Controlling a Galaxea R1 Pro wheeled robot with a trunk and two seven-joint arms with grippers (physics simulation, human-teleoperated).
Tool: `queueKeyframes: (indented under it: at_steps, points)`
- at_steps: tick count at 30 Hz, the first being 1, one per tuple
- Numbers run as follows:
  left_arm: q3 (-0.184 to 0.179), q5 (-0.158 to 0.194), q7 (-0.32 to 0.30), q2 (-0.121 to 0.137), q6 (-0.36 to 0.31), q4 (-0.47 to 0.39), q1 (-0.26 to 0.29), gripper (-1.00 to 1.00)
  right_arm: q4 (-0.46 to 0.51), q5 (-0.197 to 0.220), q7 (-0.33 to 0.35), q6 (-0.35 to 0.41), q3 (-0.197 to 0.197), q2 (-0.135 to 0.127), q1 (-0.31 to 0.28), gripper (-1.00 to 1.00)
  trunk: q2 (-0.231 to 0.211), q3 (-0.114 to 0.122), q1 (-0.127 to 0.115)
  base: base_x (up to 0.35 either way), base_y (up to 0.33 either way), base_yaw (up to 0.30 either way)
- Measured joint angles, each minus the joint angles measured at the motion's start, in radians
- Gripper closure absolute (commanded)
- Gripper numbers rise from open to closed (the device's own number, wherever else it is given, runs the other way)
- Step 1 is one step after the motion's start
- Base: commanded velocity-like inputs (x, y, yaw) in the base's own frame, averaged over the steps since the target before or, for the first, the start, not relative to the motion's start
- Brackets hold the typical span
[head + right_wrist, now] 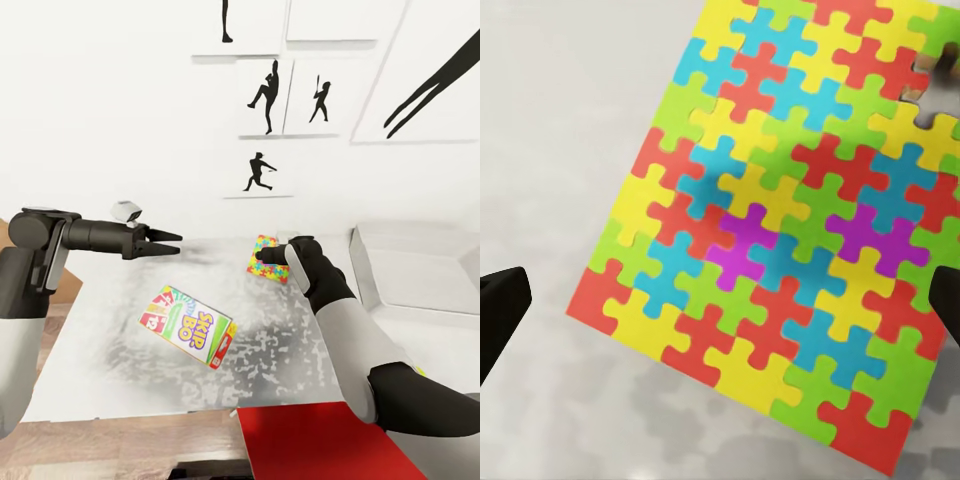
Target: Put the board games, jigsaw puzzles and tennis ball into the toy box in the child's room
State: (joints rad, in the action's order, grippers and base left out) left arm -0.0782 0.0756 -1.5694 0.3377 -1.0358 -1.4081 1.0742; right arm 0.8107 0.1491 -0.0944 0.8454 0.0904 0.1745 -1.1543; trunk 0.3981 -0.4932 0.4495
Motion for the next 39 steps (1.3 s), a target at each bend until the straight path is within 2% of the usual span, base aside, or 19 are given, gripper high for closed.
queueKeyframes:
  at_steps: [7, 39]
  points:
    - [-0.017, -0.001, 0.0, -0.013, 0.0, -0.002, 0.0, -1.0, 0.0, -0.001, 0.0, 0.0, 0.0, 0.0, 0.0, -1.0, 0.0, -0.012, 0.0, 0.0, 0.0, 0.0]
    - [-0.024, -0.002, 0.0, -0.013, 0.002, -0.002, 0.0, -1.0, 0.028, 0.0, 0.0, 0.008, 0.002, 0.0, -0.01, -1.0, 0.0, -0.064, 0.0, 0.0, 0.0, 0.0]
